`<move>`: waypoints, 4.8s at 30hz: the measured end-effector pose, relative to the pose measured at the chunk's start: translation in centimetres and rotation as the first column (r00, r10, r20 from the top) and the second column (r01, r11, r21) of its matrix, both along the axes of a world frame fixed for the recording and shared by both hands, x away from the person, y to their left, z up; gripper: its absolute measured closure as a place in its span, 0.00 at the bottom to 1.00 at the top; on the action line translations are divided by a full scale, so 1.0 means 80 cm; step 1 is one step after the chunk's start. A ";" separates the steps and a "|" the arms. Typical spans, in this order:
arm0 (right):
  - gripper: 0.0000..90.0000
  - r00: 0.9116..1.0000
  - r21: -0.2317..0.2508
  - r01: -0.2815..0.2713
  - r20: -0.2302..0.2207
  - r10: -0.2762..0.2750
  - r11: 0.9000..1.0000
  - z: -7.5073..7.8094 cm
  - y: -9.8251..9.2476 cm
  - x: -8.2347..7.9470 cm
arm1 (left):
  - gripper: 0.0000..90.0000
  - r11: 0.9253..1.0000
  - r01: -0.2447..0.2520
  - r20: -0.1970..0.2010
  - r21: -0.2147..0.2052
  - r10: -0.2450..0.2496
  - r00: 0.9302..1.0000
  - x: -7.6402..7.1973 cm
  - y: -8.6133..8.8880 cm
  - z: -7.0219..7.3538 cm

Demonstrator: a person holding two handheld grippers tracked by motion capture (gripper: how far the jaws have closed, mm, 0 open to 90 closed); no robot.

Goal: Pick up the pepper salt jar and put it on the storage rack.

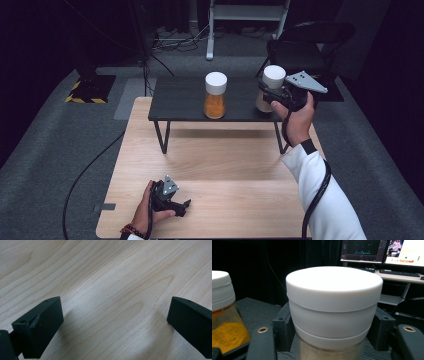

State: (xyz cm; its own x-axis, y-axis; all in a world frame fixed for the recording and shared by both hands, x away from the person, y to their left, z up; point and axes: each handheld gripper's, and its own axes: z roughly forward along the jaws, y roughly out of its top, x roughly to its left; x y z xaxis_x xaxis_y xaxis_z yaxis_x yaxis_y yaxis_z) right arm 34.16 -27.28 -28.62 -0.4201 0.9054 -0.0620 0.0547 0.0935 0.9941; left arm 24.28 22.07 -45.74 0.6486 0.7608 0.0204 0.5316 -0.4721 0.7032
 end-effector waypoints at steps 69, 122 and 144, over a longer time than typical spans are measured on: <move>0.01 1.000 -0.235 -0.014 0.020 0.020 0.972 0.035 -0.008 -0.024 | 0.01 1.000 0.000 0.000 0.000 0.000 1.000 0.000 0.000 0.000; 0.00 0.981 -0.258 -0.188 -0.010 0.192 0.948 -0.067 -0.058 -0.150 | 0.00 1.000 -0.001 -0.001 0.000 0.001 1.000 0.000 0.000 0.000; 0.01 0.971 -0.239 -0.232 -0.121 0.208 0.943 -0.129 -0.075 -0.167 | 0.00 1.000 -0.002 -0.001 -0.001 0.002 1.000 0.000 0.000 0.000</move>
